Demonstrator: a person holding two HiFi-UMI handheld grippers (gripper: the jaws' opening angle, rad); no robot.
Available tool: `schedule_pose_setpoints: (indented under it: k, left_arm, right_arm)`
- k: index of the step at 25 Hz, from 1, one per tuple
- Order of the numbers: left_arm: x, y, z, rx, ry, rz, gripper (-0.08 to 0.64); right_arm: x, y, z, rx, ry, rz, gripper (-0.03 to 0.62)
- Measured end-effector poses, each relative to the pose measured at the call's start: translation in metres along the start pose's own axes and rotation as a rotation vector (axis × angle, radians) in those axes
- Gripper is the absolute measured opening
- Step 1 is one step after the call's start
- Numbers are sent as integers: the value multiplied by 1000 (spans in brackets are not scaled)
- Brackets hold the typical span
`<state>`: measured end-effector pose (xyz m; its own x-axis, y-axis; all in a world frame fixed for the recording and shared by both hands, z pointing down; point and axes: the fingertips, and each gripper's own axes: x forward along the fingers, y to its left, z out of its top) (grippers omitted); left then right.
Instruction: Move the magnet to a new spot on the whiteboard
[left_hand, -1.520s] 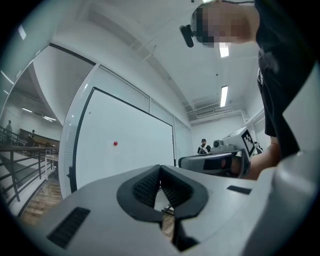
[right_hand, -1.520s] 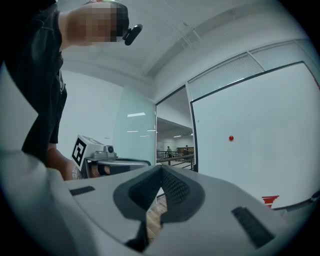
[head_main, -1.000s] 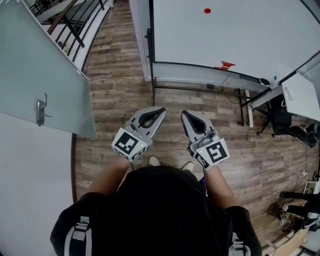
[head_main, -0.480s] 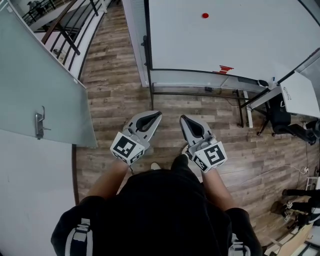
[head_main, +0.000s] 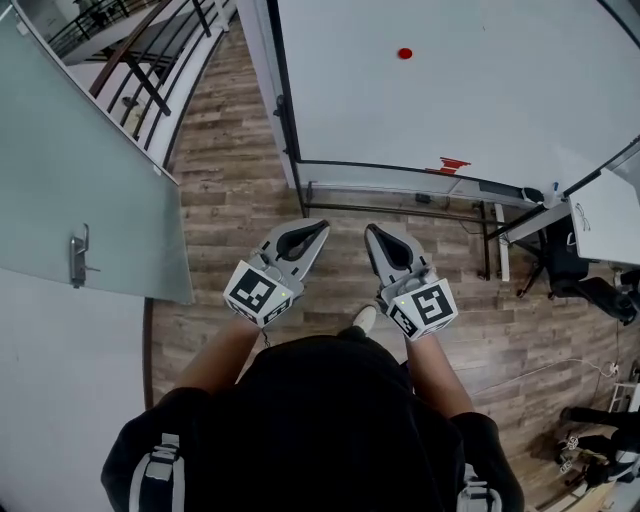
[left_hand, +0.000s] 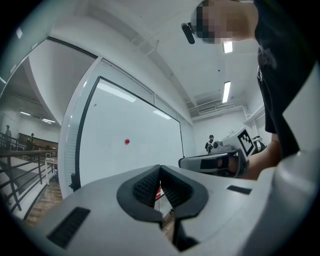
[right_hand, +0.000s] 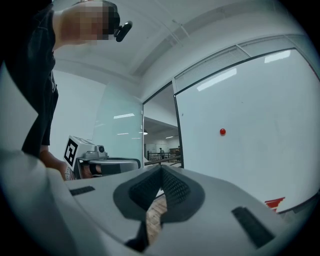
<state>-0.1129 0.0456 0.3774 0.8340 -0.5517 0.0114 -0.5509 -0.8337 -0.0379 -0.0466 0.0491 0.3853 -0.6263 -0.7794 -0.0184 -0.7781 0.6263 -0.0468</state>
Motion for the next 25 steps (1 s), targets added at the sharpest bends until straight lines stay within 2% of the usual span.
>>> schedule_pose_setpoints:
  k: [11,18,25]
  left_arm:
    - [111,23,8,13,6,84,5]
    - [155,24,-1,-1,35,111,5]
    - [181,41,-9,-14,51,120,5]
  right_arm:
    - [11,-120,11,-25,4,42,-2]
    - [13,-171,5,-46,12,64,-2]
    - [31,-198,-3,-26,21,69,-2]
